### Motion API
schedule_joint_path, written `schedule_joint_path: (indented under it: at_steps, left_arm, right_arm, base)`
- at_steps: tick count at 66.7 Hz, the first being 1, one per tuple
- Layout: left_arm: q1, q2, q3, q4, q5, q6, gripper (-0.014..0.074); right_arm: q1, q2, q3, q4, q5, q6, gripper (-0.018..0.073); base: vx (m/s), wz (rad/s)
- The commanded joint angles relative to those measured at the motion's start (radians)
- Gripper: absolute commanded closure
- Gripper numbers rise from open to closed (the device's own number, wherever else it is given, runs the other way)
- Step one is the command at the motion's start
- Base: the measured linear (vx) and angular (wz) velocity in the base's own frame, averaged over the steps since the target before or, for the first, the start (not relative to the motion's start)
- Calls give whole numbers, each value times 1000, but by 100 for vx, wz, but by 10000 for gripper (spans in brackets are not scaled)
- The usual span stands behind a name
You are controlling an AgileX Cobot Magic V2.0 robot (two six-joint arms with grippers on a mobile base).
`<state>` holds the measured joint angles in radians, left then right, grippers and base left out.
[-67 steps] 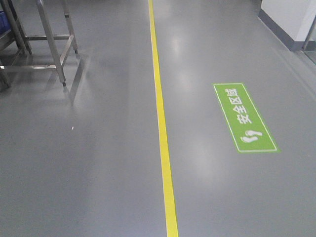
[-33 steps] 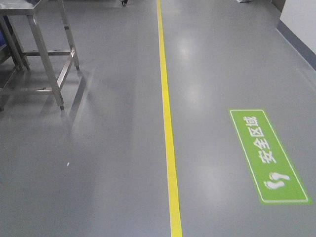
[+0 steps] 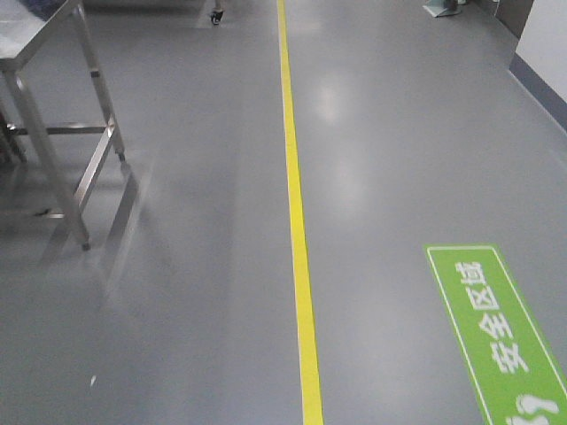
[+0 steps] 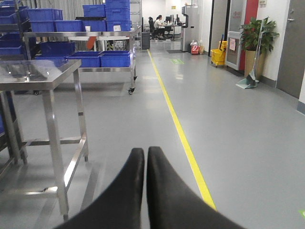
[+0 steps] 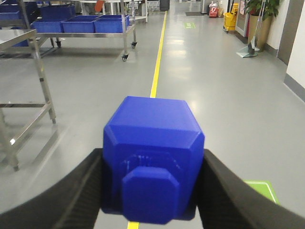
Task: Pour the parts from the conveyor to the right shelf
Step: 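Drive along the yellow-lined aisle toward the shelf racks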
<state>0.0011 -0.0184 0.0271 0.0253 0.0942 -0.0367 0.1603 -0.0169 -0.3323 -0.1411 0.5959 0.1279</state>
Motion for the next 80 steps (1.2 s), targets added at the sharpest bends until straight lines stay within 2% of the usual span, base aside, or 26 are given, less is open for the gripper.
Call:
schedule_joint_path:
  at_steps: [1, 80]
  left_arm:
    - [-3, -6, -25, -6, -72, -7, 603]
    - [-3, -6, -25, -6, -72, -7, 603]
  right_arm:
    - [-2, -3, -26, -11, -85, -10, 564]
    - [-2, -3, -26, -11, -85, -10, 564]
  base:
    - [71, -9]
    - [73, 2]
